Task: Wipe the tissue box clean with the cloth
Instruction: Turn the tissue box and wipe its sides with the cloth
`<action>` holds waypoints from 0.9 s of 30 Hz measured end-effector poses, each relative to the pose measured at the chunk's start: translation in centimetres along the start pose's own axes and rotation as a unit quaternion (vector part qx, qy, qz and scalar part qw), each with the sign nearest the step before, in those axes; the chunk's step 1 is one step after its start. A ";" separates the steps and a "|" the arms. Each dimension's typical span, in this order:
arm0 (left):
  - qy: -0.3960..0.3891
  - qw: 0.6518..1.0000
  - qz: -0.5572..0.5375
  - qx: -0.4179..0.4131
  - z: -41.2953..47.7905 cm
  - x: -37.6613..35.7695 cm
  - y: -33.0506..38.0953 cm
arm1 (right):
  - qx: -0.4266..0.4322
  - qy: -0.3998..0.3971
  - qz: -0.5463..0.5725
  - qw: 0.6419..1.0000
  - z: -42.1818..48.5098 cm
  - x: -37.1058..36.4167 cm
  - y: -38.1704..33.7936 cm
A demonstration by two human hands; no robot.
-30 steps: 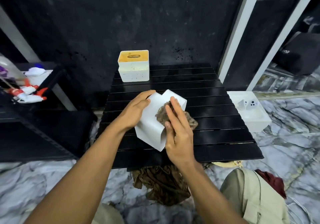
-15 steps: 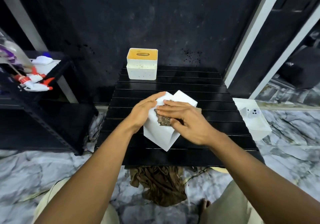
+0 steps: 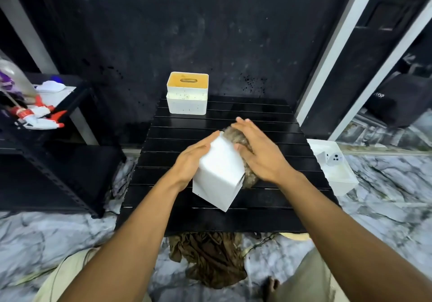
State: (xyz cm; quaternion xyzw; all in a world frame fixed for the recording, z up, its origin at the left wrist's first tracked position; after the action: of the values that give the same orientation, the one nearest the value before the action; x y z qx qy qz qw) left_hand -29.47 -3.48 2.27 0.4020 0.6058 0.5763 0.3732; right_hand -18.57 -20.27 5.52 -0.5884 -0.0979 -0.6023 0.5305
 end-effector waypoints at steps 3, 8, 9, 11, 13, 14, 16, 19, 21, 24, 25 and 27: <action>0.012 0.999 0.045 -0.006 -0.3 -0.2 0.1 | -0.064 0.039 -0.057 0.996 0.0 -1.3 -0.9; -0.002 0.999 0.033 -0.002 -0.1 -0.1 -0.4 | 0.027 -0.159 -0.031 0.986 -0.5 -0.6 -3.4; -0.009 1.000 0.024 0.006 -0.1 0.0 -0.6 | 0.027 -0.187 -0.001 0.982 -0.1 0.2 -2.9; -0.040 0.999 0.018 0.005 -0.2 0.3 -1.3 | 0.014 -0.155 -0.006 0.988 0.6 0.9 -1.4; -0.076 0.997 0.012 -0.004 -0.7 0.1 -1.6 | -0.031 -0.051 -0.113 0.992 0.9 0.4 -0.2; -0.085 0.996 0.013 0.000 -0.9 -0.2 -1.5 | -0.071 -0.019 -0.165 0.983 1.0 -0.1 -0.2; -0.089 0.996 0.014 -0.004 -1.2 -0.6 -1.3 | -0.130 0.008 -0.209 0.969 1.4 -1.2 -1.3; -0.087 0.996 0.009 -0.030 -1.7 -1.2 -1.2 | -0.090 -0.010 -0.214 0.973 1.0 -2.6 -3.7; -0.092 0.995 0.018 -0.024 -1.7 -1.3 -1.3 | -0.069 -0.015 -0.222 0.973 0.8 -2.9 -4.0; -0.117 0.989 0.081 -0.026 -0.8 -1.1 -1.9 | -0.107 0.031 -0.238 0.965 1.9 -3.0 -3.4; -0.126 0.986 0.103 -0.034 -0.3 -0.9 -2.6 | -0.118 0.052 -0.235 0.963 2.3 -3.0 -3.3; -0.127 0.980 0.141 -0.055 -0.7 -0.8 -2.5 | -0.113 0.072 -0.203 0.970 2.7 -2.9 -3.2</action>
State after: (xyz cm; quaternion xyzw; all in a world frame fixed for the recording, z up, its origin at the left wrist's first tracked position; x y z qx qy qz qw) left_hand -29.98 -4.50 -0.22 0.5320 0.4585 0.5997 0.3836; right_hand -20.07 -15.41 5.53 -0.5678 -0.1080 -0.7453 0.3325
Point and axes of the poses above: each hand's wrist, its own z-axis towards the middle knuckle, its own x-axis out of the back of the hand, y = z × x, the point moved 1 cm from there along z, towards the middle knuckle, and after that the axes turned 6 degrees about y, right-handed, at the moved point
